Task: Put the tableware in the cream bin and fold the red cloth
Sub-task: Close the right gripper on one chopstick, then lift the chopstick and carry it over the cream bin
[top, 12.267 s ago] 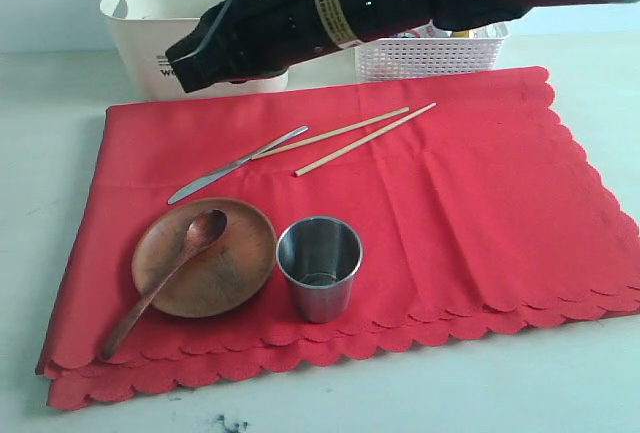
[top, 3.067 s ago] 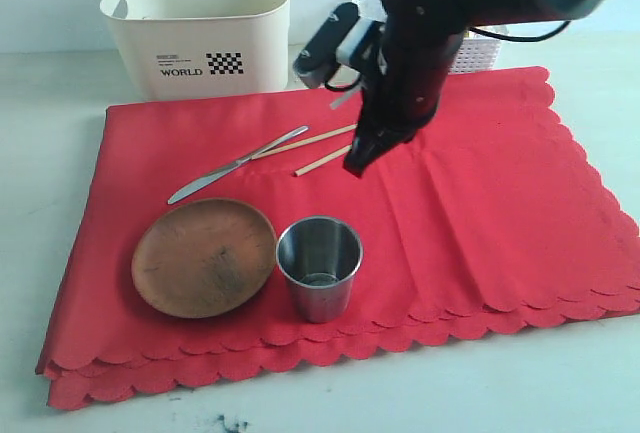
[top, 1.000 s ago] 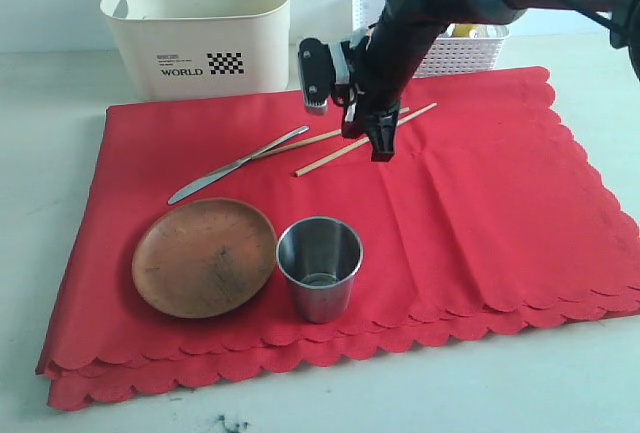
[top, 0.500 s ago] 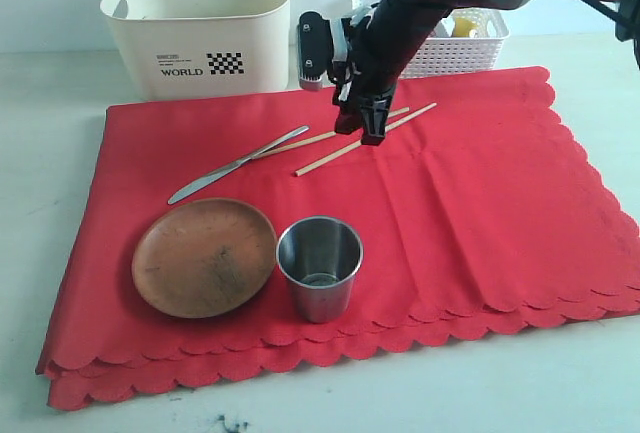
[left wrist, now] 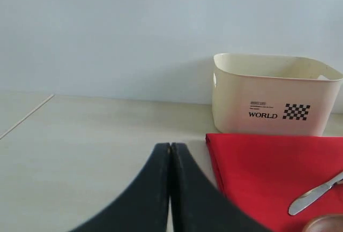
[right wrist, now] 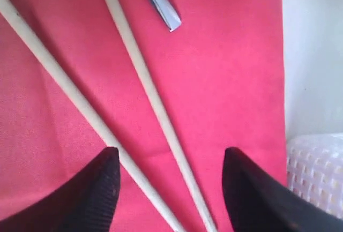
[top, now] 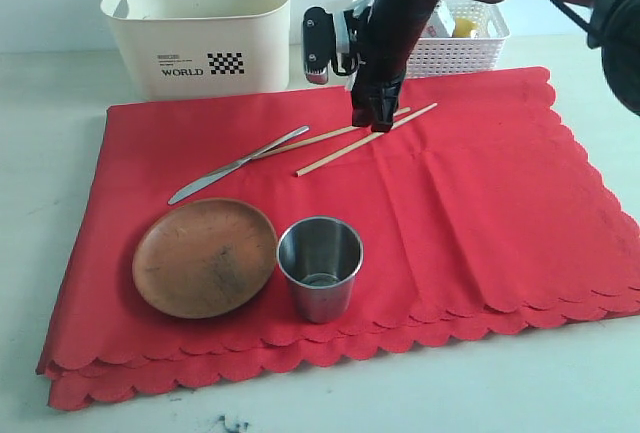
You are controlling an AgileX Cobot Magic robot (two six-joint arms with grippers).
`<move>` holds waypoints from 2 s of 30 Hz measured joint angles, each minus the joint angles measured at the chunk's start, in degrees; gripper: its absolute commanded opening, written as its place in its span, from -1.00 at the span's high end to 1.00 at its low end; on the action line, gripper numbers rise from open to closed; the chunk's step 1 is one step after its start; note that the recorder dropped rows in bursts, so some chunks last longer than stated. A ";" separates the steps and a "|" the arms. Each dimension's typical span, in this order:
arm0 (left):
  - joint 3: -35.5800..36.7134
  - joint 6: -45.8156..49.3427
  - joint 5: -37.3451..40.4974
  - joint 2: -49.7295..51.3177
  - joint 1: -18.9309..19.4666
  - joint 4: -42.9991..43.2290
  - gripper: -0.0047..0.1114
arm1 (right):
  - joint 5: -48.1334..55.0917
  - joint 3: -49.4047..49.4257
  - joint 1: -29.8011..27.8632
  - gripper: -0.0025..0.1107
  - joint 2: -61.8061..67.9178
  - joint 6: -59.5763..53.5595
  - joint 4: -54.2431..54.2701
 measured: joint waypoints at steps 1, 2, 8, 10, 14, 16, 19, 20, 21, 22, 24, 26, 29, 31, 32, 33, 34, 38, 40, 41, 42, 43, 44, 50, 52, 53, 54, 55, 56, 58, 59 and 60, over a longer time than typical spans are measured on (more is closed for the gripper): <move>0.00 0.00 0.00 0.00 0.00 0.00 0.88 | 1.03 -1.24 0.00 -0.02 0.59 0.00 0.00; 0.00 0.00 0.00 0.00 0.00 0.00 0.88 | 2.37 -2.37 0.00 -0.02 1.33 0.00 0.00; 0.00 0.00 0.00 0.00 0.00 0.00 0.88 | 6.46 -5.26 0.34 -0.02 3.69 0.00 -1.99; 0.00 0.00 0.00 0.00 0.00 0.00 0.88 | 6.63 -5.48 0.70 -0.02 3.94 0.00 -3.41; 0.00 0.00 0.00 0.00 0.00 0.00 0.88 | 5.74 -5.48 1.92 -0.02 5.24 0.00 -5.64; 0.00 0.00 0.00 0.00 0.00 0.00 0.88 | 5.03 -5.48 2.44 -0.02 5.96 0.00 -6.69; 0.00 0.00 0.00 0.00 0.00 0.00 0.88 | 4.83 -6.44 3.05 -0.02 7.25 0.00 -8.10; 0.00 0.00 0.00 0.00 0.00 0.00 0.88 | 4.50 -6.96 3.14 -0.02 7.49 0.38 -8.93; 0.00 0.00 0.00 0.00 0.00 0.00 0.88 | 4.25 -7.58 3.26 -0.02 7.78 0.90 -9.73; 0.00 0.00 0.00 0.00 0.00 0.00 0.88 | 3.80 -8.23 3.36 -0.02 8.26 1.48 -10.79; 0.00 0.00 0.00 0.00 0.00 0.00 0.88 | 3.25 -9.43 3.36 -0.02 8.89 2.47 -12.01; 0.00 0.00 0.00 0.00 0.00 0.00 0.88 | 3.39 -10.58 3.36 0.01 9.61 2.85 -12.72; 0.00 0.00 0.00 0.00 0.00 0.00 0.88 | 4.41 -11.48 3.36 0.16 10.17 3.00 -12.87; 0.00 0.00 0.00 0.00 0.00 0.00 0.88 | 4.91 -11.70 3.36 0.33 10.38 3.00 -12.87; 0.00 0.00 0.00 0.00 0.00 0.00 0.88 | 5.18 -11.70 3.36 0.44 10.48 2.86 -12.76; 0.00 0.00 0.00 0.00 0.00 0.00 0.88 | 5.63 -11.70 3.36 0.55 10.61 2.36 -12.54; 0.00 0.00 0.00 0.00 0.00 0.00 0.88 | 5.93 -11.92 3.36 0.66 10.74 1.86 -12.43; 0.00 0.00 0.00 0.00 0.00 0.00 0.88 | 6.07 -11.92 3.36 0.96 10.92 -0.62 -11.93; 0.00 0.00 0.00 0.00 0.00 0.00 0.88 | 5.36 -12.03 3.36 0.96 11.06 -1.75 -11.93; 0.00 0.00 0.00 0.00 0.00 0.00 0.88 | 5.36 -12.03 3.36 0.96 11.06 -2.20 -11.93; 0.00 0.00 0.00 0.00 0.00 0.00 0.88 | 5.25 -12.03 3.36 0.96 11.06 -2.74 -11.93; 0.00 0.00 0.00 0.00 0.00 0.00 0.88 | 5.25 -12.03 3.36 0.96 11.06 -2.98 -11.93; 0.00 0.00 0.00 0.00 0.00 0.00 0.88 | 5.15 -12.03 3.36 0.96 11.06 -3.19 -11.93; 0.00 0.00 0.00 0.00 0.00 0.00 0.88 | 5.49 -11.75 3.36 0.96 9.85 -3.56 -9.30; 0.00 0.00 0.00 0.00 0.00 0.00 0.88 | 5.74 -11.40 3.36 0.96 8.60 -3.46 -7.61; 0.00 0.00 0.00 0.00 0.00 0.00 0.88 | 5.74 -11.38 3.23 0.96 7.67 -3.35 -6.47; 0.00 0.00 0.00 0.00 0.00 0.00 0.88 | 5.74 -11.38 3.13 0.96 6.66 -3.35 -5.18; 0.00 0.00 0.00 0.00 0.00 0.00 0.88 | 5.48 -11.38 2.91 0.96 5.78 -3.35 -4.11; 0.00 0.00 0.00 0.00 0.00 0.00 0.88 | 5.00 -11.38 2.47 0.96 4.65 -3.35 -2.24; 0.00 0.00 0.00 0.00 0.00 0.00 0.88 | 3.67 -11.38 1.32 0.96 2.51 -3.49 2.10; 0.00 0.00 0.00 0.00 0.00 0.00 0.88 | 3.02 -11.38 0.76 0.96 1.74 -3.79 4.65; 0.00 0.00 0.00 0.00 0.00 0.00 0.88 | 2.31 -11.38 0.08 0.96 0.90 -4.37 7.45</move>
